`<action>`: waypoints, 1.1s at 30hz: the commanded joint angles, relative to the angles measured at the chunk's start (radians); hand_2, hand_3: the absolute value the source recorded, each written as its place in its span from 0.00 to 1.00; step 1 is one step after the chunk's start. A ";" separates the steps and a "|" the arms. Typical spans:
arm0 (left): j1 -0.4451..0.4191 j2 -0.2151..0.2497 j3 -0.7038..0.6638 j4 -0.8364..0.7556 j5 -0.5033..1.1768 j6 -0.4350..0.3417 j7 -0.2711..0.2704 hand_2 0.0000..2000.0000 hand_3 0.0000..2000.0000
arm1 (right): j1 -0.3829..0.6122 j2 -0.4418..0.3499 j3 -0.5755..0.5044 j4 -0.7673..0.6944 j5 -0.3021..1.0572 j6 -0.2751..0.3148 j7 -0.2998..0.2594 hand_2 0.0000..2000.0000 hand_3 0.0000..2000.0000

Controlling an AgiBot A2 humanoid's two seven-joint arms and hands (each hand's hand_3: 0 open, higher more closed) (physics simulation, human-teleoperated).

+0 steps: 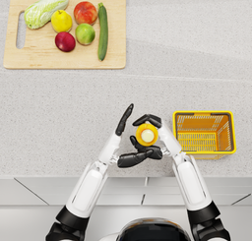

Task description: Pick up the lemon tea and place it into the yellow basket

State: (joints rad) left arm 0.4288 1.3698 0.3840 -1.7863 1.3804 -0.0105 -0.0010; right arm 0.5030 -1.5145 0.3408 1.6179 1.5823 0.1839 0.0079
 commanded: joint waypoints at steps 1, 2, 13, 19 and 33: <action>-0.065 -0.028 -0.237 -0.081 0.000 0.003 0.000 0.00 0.00 | 0.037 -0.013 -0.210 0.060 0.000 -0.008 0.000 1.00 1.00; -0.068 -0.023 -0.294 -0.077 0.000 0.005 0.001 0.00 0.00 | 0.034 -0.010 -0.274 0.078 0.000 0.000 -0.002 1.00 1.00; -0.043 -0.007 -0.429 0.026 -0.002 0.010 0.001 0.00 0.00 | -0.025 -0.003 -0.557 0.047 -0.002 0.014 -0.127 1.00 1.00; -0.059 0.000 -0.416 0.037 -0.002 0.011 0.001 0.00 0.00 | -0.117 -0.019 -0.539 -0.013 -0.001 0.068 -0.319 1.00 1.00; 0.154 0.006 -0.503 0.207 -0.002 0.011 0.001 0.00 0.00 | 0.051 0.067 -0.579 0.071 -0.002 -0.171 -0.025 0.00 0.00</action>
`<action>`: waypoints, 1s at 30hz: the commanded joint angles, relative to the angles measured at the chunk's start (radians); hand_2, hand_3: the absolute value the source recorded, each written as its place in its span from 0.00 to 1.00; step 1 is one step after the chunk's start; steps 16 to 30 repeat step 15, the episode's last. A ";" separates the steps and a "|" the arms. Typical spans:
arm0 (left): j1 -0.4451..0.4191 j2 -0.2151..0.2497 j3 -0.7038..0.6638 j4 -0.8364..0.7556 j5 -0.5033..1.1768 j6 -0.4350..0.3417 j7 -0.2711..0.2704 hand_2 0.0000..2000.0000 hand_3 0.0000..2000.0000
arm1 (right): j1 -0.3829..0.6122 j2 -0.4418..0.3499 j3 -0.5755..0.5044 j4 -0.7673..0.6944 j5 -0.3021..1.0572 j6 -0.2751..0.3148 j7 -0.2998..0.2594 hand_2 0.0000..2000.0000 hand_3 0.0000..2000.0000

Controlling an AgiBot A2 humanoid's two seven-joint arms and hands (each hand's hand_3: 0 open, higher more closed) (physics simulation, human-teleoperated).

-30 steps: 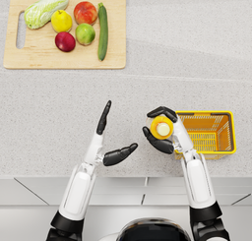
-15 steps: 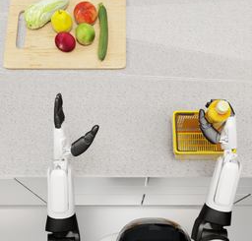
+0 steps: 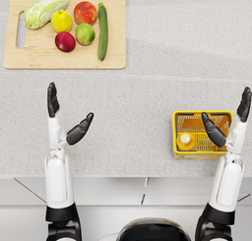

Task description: Pick up the lemon tea and place it into the yellow basket

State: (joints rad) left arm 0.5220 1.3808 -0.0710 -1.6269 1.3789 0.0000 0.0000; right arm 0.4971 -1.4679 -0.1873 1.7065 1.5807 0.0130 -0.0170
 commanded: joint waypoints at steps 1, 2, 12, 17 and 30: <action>0.050 -0.004 -0.059 0.055 0.000 0.000 0.000 0.00 0.00 | 0.053 0.019 -0.066 -0.030 0.000 -0.004 0.005 0.00 0.00; 0.032 -0.002 -0.064 0.063 0.000 0.000 0.000 0.00 0.00 | 0.045 0.017 -0.069 -0.045 0.000 -0.006 0.008 0.00 0.00; 0.017 0.002 -0.062 0.065 0.000 0.000 0.000 0.00 0.00 | 0.028 0.013 -0.052 -0.077 0.000 -0.013 0.017 0.00 0.00; 0.017 0.002 -0.063 0.066 0.000 0.000 0.000 0.00 0.00 | 0.028 0.013 -0.053 -0.079 0.000 -0.013 0.017 0.00 0.00; 0.017 0.002 -0.063 0.066 0.000 0.000 0.000 0.00 0.00 | 0.028 0.013 -0.053 -0.079 0.000 -0.013 0.017 0.00 0.00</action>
